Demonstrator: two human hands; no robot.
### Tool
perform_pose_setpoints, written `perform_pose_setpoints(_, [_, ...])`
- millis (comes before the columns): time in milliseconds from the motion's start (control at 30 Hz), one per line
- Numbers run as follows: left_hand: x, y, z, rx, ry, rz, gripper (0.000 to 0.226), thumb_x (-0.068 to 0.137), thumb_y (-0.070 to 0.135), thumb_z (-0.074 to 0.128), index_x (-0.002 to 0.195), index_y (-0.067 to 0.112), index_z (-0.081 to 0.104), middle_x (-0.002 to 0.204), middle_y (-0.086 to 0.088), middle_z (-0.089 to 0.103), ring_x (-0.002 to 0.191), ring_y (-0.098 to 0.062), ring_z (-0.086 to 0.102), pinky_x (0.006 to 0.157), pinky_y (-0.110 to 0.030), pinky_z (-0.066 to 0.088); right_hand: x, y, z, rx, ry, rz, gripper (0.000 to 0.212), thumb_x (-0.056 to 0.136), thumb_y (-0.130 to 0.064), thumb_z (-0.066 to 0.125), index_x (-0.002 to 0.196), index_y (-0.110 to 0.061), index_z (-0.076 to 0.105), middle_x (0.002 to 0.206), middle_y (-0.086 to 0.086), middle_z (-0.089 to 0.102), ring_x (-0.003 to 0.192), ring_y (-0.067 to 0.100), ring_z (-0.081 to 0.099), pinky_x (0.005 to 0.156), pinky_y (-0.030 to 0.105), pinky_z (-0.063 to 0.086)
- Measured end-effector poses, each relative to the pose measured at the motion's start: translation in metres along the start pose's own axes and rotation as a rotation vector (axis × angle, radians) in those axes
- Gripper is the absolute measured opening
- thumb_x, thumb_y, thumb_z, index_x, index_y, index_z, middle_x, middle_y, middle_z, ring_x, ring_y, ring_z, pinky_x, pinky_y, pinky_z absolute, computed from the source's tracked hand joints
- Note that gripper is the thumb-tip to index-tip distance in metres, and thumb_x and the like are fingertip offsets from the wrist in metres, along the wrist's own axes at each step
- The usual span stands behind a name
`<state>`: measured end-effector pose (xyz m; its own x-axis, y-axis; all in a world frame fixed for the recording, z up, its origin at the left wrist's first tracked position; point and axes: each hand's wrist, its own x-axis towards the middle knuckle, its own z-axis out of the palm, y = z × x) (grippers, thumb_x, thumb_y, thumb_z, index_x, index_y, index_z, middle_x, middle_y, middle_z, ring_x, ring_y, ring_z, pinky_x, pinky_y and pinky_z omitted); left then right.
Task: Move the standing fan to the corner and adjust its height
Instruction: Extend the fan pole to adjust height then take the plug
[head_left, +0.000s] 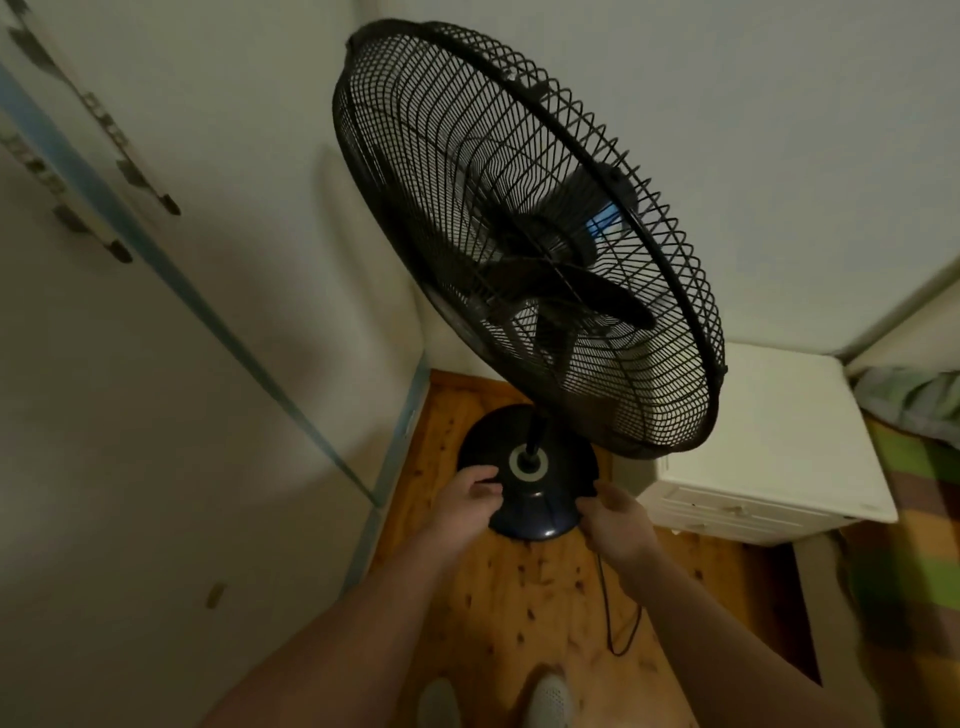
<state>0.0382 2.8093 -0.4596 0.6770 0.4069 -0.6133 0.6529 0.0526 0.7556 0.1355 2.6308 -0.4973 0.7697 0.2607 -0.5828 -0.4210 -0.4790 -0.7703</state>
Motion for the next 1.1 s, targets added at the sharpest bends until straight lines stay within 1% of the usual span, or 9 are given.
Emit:
perform_pose_setpoints(100, [0.022, -0.001, -0.004, 0.012, 0.005, 0.002, 0.044, 0.099, 0.017, 0.057, 0.141, 0.028, 0.050, 0.133, 0.005, 0.060, 0.117, -0.012, 0.054, 0.102, -0.033, 0.048, 0.018, 0.001, 0.001, -0.011, 0.028, -0.004, 0.053, 0.091, -0.025, 0.059, 0.142, -0.018, 0.046, 0.124, 0.007, 0.061, 0.106, 0.025, 0.060, 0.073, 0.028, 0.051])
perform_pose_setpoints(233, [0.057, -0.011, -0.009, 0.020, 0.003, 0.017, 0.044, 0.098, 0.020, 0.059, 0.140, 0.030, 0.051, 0.132, 0.007, 0.060, 0.115, -0.009, 0.054, 0.093, -0.025, 0.044, 0.039, 0.006, 0.004, -0.022, 0.066, 0.040, 0.052, 0.094, -0.027, 0.059, 0.143, -0.020, 0.043, 0.127, 0.007, 0.059, 0.112, 0.029, 0.059, 0.097, 0.049, 0.051])
perform_pose_setpoints(333, [0.088, -0.017, -0.016, 0.020, -0.037, 0.028, 0.044, 0.098, 0.022, 0.059, 0.140, 0.029, 0.050, 0.128, 0.008, 0.061, 0.119, -0.012, 0.055, 0.092, -0.023, 0.044, 0.057, 0.014, 0.011, -0.047, 0.104, 0.071, 0.051, 0.094, -0.028, 0.060, 0.142, -0.019, 0.045, 0.128, 0.011, 0.060, 0.113, 0.032, 0.059, 0.099, 0.054, 0.048])
perform_pose_setpoints(433, [0.125, -0.024, -0.023, 0.012, -0.063, 0.067, 0.041, 0.097, 0.022, 0.059, 0.138, 0.028, 0.051, 0.126, 0.006, 0.062, 0.109, -0.008, 0.056, 0.080, -0.017, 0.043, 0.075, 0.029, 0.024, -0.064, 0.124, 0.111, 0.052, 0.095, -0.026, 0.060, 0.144, -0.019, 0.043, 0.127, 0.012, 0.060, 0.109, 0.029, 0.061, 0.095, 0.051, 0.052])
perform_pose_setpoints(567, [0.179, -0.039, -0.023, 0.015, -0.078, 0.130, 0.049, 0.097, 0.023, 0.059, 0.145, 0.025, 0.046, 0.134, 0.002, 0.059, 0.108, -0.006, 0.052, 0.084, -0.017, 0.040, 0.111, 0.049, 0.045, -0.141, 0.159, 0.097, 0.049, 0.096, -0.028, 0.057, 0.143, -0.019, 0.044, 0.121, 0.009, 0.064, 0.098, 0.025, 0.065, 0.073, 0.034, 0.054])
perform_pose_setpoints(700, [0.241, -0.060, -0.014, 0.034, -0.090, 0.194, 0.055, 0.095, 0.024, 0.062, 0.147, 0.025, 0.043, 0.135, 0.003, 0.058, 0.102, -0.001, 0.051, 0.063, -0.005, 0.037, 0.166, 0.057, 0.062, -0.227, 0.207, -0.040, 0.034, 0.096, -0.031, 0.057, 0.129, -0.022, 0.050, 0.125, 0.012, 0.061, 0.095, 0.020, 0.061, 0.082, 0.036, 0.050])
perform_pose_setpoints(900, [0.339, -0.066, 0.016, 0.046, -0.074, 0.359, 0.060, 0.089, 0.030, 0.071, 0.142, 0.034, 0.043, 0.137, 0.002, 0.058, 0.087, 0.003, 0.054, 0.052, -0.007, 0.042, 0.266, 0.066, 0.070, -0.273, 0.306, -0.240, 0.056, 0.098, -0.051, 0.045, 0.145, -0.020, 0.038, 0.137, 0.009, 0.054, 0.124, 0.028, 0.052, 0.092, 0.029, 0.036])
perform_pose_setpoints(1000, [0.380, -0.058, 0.030, 0.019, -0.114, 0.460, 0.076, 0.082, 0.037, 0.080, 0.145, 0.037, 0.038, 0.144, 0.003, 0.050, 0.103, -0.004, 0.053, 0.061, -0.009, 0.043, 0.303, 0.059, 0.076, -0.151, 0.309, -0.368, 0.037, 0.100, -0.050, 0.039, 0.118, -0.025, 0.060, 0.110, -0.006, 0.058, 0.098, 0.002, 0.058, 0.084, 0.020, 0.041])
perform_pose_setpoints(1100, [0.413, -0.050, 0.039, 0.077, -0.114, 0.609, 0.092, 0.077, 0.045, 0.082, 0.151, 0.036, 0.028, 0.151, 0.001, 0.043, 0.120, -0.009, 0.044, 0.078, -0.016, 0.041, 0.331, 0.044, 0.088, -0.002, 0.266, -0.551, 0.029, 0.103, -0.042, 0.039, 0.080, -0.038, 0.058, 0.068, -0.020, 0.063, 0.064, -0.020, 0.059, 0.045, 0.003, 0.042])
